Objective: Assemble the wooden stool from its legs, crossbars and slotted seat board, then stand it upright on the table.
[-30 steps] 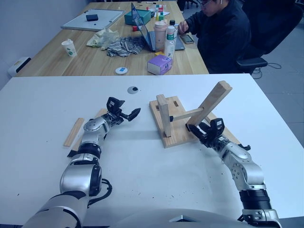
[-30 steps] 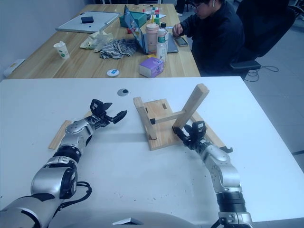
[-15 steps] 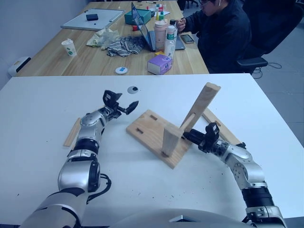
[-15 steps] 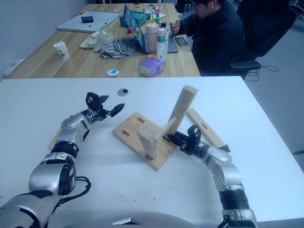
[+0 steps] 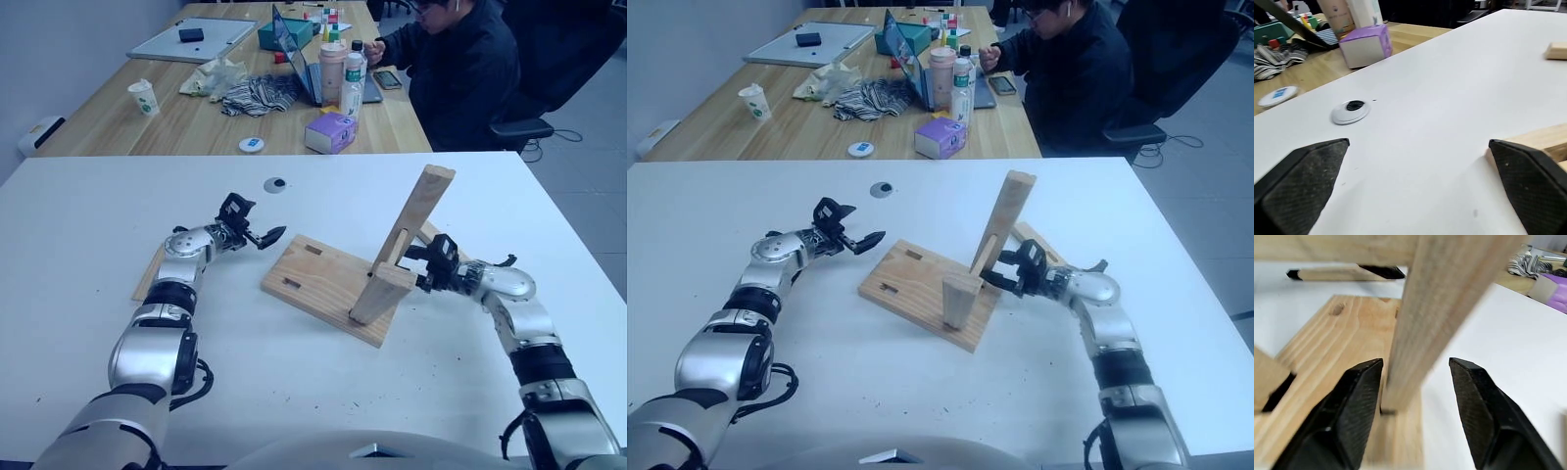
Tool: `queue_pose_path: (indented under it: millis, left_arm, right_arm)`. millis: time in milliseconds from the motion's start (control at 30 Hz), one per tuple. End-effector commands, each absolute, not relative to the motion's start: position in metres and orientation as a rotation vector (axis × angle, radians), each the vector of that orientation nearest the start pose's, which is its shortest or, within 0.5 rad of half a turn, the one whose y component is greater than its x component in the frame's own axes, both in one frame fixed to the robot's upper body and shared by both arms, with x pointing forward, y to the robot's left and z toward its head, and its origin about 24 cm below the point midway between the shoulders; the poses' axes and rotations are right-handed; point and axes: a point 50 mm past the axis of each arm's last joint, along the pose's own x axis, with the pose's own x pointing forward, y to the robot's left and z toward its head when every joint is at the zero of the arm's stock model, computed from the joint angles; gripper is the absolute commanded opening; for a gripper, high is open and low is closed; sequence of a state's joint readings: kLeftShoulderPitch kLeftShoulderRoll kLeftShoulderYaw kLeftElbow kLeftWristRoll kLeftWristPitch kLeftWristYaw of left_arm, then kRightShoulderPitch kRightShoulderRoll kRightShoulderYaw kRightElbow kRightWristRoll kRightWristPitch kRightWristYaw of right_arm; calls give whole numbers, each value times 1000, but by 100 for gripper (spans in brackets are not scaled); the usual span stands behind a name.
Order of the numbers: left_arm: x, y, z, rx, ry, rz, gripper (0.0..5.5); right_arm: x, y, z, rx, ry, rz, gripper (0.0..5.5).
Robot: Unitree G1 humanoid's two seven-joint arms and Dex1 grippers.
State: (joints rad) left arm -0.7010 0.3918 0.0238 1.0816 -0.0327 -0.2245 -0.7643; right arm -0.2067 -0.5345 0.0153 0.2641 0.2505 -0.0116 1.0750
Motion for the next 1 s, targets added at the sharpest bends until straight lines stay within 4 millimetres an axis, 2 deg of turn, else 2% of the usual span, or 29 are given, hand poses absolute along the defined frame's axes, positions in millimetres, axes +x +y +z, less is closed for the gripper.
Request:
queue_pose_path:
  millis: [33, 100, 167, 267, 300, 367, 433, 533, 633, 733, 767, 833, 900, 1000]
  left_arm:
    - [346, 226, 47, 292, 253, -587, 527]
    - [342, 230, 42, 371, 263, -580, 527]
    - [337, 233, 35, 480, 290, -590, 527]
    - [329, 235, 23, 629, 337, -627, 527]
    - [326, 233, 19, 672, 347, -658, 527]
    - [318, 225, 13, 701, 341, -757, 527]
    - [305, 211, 7, 680, 314, -924, 527]
    - [282, 205, 8, 671, 280, -1142, 527]
    - [252, 206, 16, 679, 276, -1359, 527]
    - [223, 200, 33, 588, 273, -1520, 527]
    - [220, 192, 41, 532, 253, -1548, 527]
    - [230, 185, 60, 446, 208, -1512, 527]
    - [242, 190, 78, 443, 193, -1469, 527]
    - [270, 205, 132, 411, 128, -1382, 527]
  right_arm:
    - [243, -241, 73, -297, 232, 984, 287]
    - [218, -244, 65, -374, 345, 1046, 287]
    - [199, -237, 53, -403, 452, 1113, 287]
    - [185, -227, 33, -441, 588, 1153, 287]
    - [186, -222, 28, -440, 590, 1143, 287]
    - [192, -210, 21, -425, 569, 1121, 287]
    - [210, -205, 17, -481, 520, 1046, 287]
    - [243, -208, 22, -527, 422, 865, 287]
    - [264, -211, 28, -564, 356, 757, 287]
    - [282, -205, 33, -554, 274, 678, 287]
    - [284, -205, 34, -536, 250, 648, 287]
    - [283, -210, 38, -554, 223, 607, 287]
    - [280, -223, 43, -613, 214, 584, 287]
    - [268, -245, 61, -660, 211, 560, 287]
